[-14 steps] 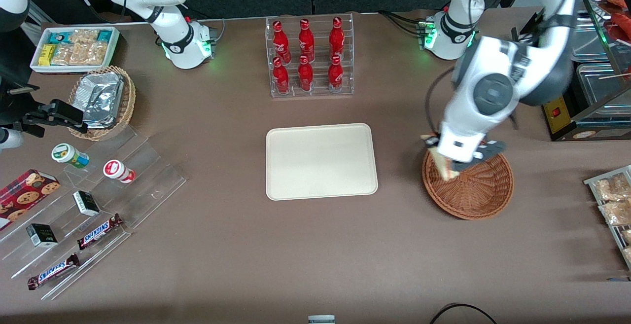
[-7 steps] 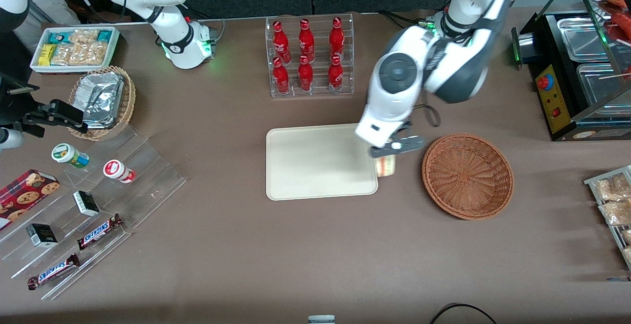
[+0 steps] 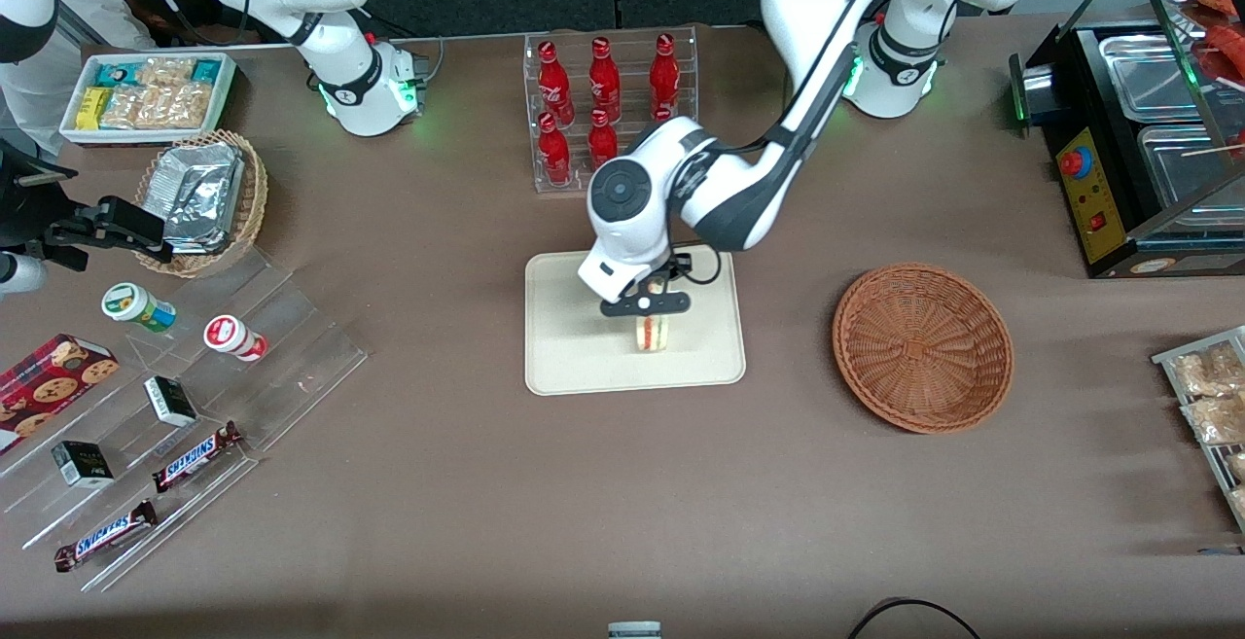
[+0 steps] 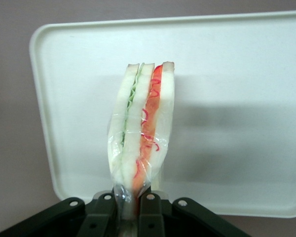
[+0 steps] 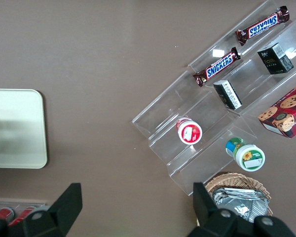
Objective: Place sandwich from basket to tray
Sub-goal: 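Lower the sandwich upright onto the white tray with the left gripper, then open the left gripper and raise it off the sandwich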
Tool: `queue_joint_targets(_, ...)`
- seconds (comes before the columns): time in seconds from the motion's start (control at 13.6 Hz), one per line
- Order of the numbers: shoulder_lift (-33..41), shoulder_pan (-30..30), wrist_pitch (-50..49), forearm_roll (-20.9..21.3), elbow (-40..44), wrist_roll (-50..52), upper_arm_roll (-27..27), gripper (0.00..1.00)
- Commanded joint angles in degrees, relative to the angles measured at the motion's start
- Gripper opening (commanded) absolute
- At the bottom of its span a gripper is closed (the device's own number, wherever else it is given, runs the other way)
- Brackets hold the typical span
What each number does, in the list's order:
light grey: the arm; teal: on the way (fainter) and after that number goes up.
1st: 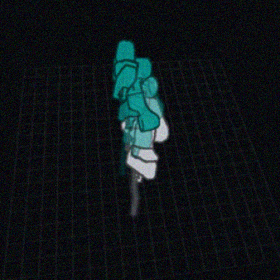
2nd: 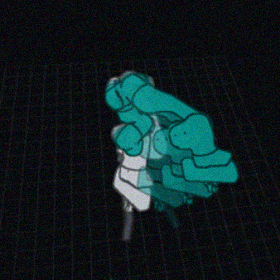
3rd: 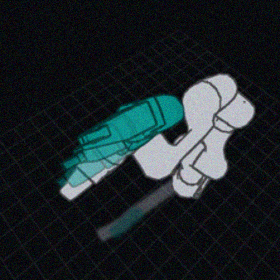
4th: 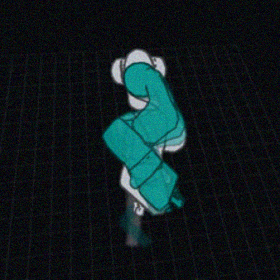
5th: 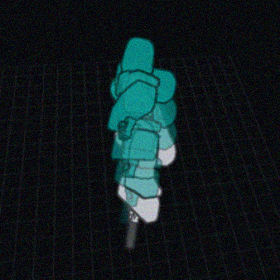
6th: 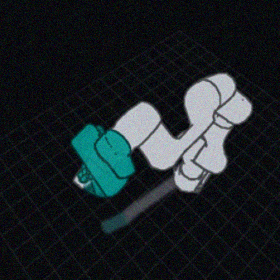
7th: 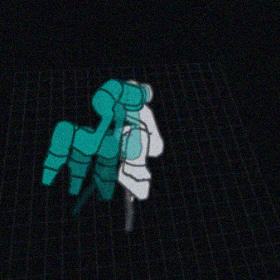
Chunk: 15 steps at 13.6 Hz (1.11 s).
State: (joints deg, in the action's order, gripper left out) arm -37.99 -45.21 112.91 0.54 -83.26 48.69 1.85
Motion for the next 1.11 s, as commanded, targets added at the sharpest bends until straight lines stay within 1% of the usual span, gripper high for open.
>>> queue_joint_targets(0.0, -4.36, -1.72, -0.24, -0.36, 6.26, 0.88, -0.97, 0.02)
queue_joint_targets(0.22, -6.30, -2.51, 2.31, -0.36, 6.62, 0.79, -0.89, 0.02)
queue_joint_targets(0.59, -7.45, -3.30, 2.40, -0.36, 6.36, 1.05, -0.97, 0.03)
queue_joint_targets(0.81, -7.45, -3.30, 2.49, -0.36, 6.45, 7.63, -0.97, 0.04)
queue_joint_targets(0.96, -7.89, -3.30, 2.58, -0.45, 6.36, 8.70, -0.97, 0.05)
queue_joint_targets(1.03, -8.15, -3.30, 2.66, -0.45, 6.45, 8.70, -0.89, 0.07)
